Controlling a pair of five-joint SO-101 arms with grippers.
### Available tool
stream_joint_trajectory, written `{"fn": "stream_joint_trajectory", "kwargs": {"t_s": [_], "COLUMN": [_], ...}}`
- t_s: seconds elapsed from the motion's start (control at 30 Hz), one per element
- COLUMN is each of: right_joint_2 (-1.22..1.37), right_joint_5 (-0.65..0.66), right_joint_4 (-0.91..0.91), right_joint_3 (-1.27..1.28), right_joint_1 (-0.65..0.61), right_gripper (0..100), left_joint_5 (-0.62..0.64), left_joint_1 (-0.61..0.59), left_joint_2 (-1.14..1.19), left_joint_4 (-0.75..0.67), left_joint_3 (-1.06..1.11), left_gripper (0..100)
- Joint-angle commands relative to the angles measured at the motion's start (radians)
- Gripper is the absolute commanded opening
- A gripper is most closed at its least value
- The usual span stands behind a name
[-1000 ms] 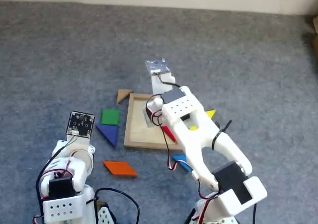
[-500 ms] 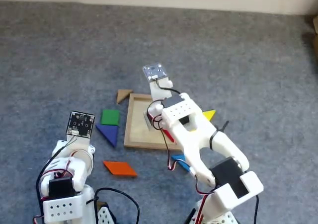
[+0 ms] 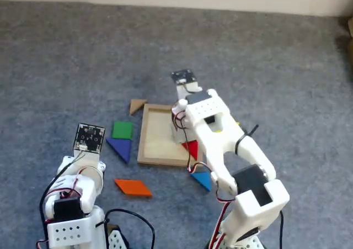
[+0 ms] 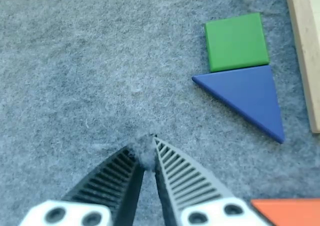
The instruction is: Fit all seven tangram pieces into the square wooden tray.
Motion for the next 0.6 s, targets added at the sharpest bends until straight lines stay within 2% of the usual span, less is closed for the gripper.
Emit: {"fn": "stream_joint_trajectory", "kwargs": {"t_s": [0.0,0.27,0.37,0.57], "right_joint_2": [-0.111,-0.392,-0.409,-0.409], "right_joint_5": [0.009,0.002,-0.041,-0.301], "right_joint_4": [0.028,-0.059,-0.085,-0.087], "right_joint_3": [-0.085,0.131,0.196,0.214], "right_joint_1": [0.056,0.191,0.220,0.246], "right_gripper": [5.6,8.4,18.8,42.9], "left_joint_5": [0.005,0.005,0.005,0.005], "left_joint_1": [-0.010,-0.010,-0.010,-0.010], "left_joint_2": [-0.028,-0.028,-0.028,-0.028], "left_joint_4": [0.005,0.005,0.005,0.005], "left_joint_3": [0.021,0.021,0.021,0.021], "left_gripper": [1,1,1,1]}}
